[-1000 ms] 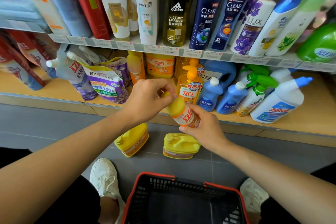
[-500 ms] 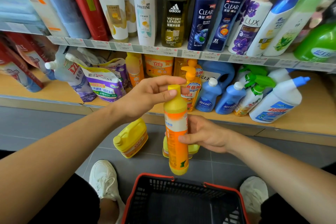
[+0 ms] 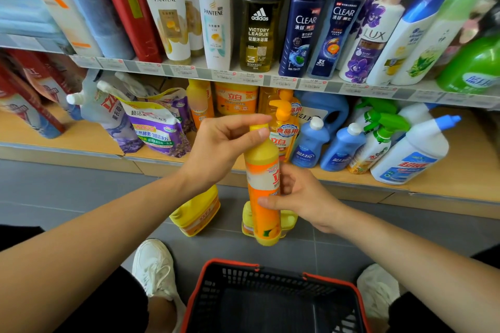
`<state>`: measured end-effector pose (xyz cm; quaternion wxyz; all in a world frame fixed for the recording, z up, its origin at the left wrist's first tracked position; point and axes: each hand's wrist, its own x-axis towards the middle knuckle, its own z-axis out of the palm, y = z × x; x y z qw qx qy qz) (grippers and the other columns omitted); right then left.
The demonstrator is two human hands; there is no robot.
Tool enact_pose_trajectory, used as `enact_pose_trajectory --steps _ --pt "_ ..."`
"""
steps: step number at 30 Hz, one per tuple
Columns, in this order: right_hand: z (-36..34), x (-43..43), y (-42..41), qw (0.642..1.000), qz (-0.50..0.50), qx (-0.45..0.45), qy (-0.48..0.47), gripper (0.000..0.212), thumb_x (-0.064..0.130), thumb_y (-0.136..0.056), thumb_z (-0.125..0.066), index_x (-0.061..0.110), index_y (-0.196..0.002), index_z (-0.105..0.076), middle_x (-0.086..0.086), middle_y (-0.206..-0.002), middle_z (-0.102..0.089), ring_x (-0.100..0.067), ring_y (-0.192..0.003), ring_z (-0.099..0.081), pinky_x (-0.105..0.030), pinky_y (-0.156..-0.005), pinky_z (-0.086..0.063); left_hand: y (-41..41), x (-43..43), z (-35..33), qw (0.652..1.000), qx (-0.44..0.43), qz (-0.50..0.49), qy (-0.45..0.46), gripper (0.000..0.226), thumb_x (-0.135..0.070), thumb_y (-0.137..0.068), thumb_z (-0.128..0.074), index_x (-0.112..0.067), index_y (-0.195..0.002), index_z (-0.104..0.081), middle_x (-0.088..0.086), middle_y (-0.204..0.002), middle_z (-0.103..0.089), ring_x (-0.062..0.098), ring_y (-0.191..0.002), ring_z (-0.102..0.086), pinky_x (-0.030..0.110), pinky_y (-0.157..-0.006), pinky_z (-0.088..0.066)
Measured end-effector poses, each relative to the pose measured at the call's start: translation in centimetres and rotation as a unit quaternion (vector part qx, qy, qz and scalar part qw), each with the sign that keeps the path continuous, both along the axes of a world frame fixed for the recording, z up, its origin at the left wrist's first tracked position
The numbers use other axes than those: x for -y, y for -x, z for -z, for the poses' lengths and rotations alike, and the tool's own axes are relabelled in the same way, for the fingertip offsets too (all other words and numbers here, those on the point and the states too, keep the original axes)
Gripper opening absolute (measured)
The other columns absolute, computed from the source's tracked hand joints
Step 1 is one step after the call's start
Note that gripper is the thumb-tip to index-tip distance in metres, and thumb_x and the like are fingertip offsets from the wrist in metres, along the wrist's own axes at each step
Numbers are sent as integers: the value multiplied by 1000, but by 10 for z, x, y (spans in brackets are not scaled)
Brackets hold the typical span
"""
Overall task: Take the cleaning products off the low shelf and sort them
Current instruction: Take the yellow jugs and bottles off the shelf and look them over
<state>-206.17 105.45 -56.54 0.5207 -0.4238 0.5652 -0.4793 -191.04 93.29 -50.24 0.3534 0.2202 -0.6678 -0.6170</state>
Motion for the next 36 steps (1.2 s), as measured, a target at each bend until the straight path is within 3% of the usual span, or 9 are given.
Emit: enact_pose_trajectory --steps 3,5,8,11,14,16,21,31,36 --pt "0 0 -2 998 -42 42 -14 51 1 -78 -79 22 -121 -62 4 -115 -75 -14 -110 -69 -28 -88 -56 1 -1 -4 999 -16 33 -16 24 -17 -89 -66 -12 -112 -70 17 -97 -77 31 -100 -73 37 -82 -62" --pt "0 0 -5 999 -22 29 -5 50 1 -77 -81 23 -119 -63 4 -114 -75 -13 -107 -70 -26 -86 -56 -1 -1 -3 999 7 42 7 26 -17 -92 -64 -13 -118 -69 16 -102 -76 34 -106 -71 43 -87 -61" --pt "0 0 -5 1000 9 -22 21 51 5 -76 -85 25 -118 -64 4 -114 -75 -12 -107 -70 -24 -85 -56 -5 -1 0 993 63 13 99 26 -16 -99 -62 -16 -124 -67 6 -111 -76 21 -108 -71 45 -88 -61" --pt "0 0 -4 999 16 -38 27 53 6 -75 -86 28 -118 -64 4 -115 -75 -13 -108 -70 -27 -88 -57 -6 -2 3 978 99 -28 181 24 -23 -100 -59 -22 -123 -68 1 -108 -76 18 -101 -72 43 -81 -61" --pt "2 -1 -7 999 12 -45 22 52 5 -74 -86 28 -115 -65 3 -113 -75 -18 -106 -71 -37 -89 -60 -5 3 3 985 95 -40 138 28 -21 -106 -49 -12 -120 -72 4 -103 -77 17 -99 -73 45 -83 -60" --pt "3 -2 -8 999 10 -48 20 52 4 -74 -86 28 -115 -65 2 -112 -76 -19 -105 -71 -36 -89 -60 -4 5 3 988 99 -21 118 32 -20 -108 -44 -8 -120 -71 5 -104 -77 15 -102 -72 40 -86 -60" --pt "5 -3 -6 999 12 -49 10 53 5 -73 -87 26 -117 -65 -1 -112 -75 -21 -105 -71 -38 -90 -59 -5 6 5 988 103 26 115 31 -19 -106 -48 -9 -128 -67 4 -111 -76 15 -108 -70 37 -90 -59" --pt "5 -3 -2 998 15 -58 13 52 8 -75 -87 28 -118 -64 4 -114 -75 -14 -106 -71 -30 -86 -59 -8 6 4 982 111 96 117 46 -31 -94 -60 -25 -140 -55 -1 -128 -69 11 -123 -63 36 -96 -57" --pt "4 -2 -2 998 15 -65 5 53 16 -76 -87 29 -121 -63 4 -114 -74 -15 -105 -70 -40 -89 -60 -6 12 7 990 87 54 93 39 -24 -105 -46 -10 -139 -59 3 -119 -73 13 -118 -66 26 -91 -54"
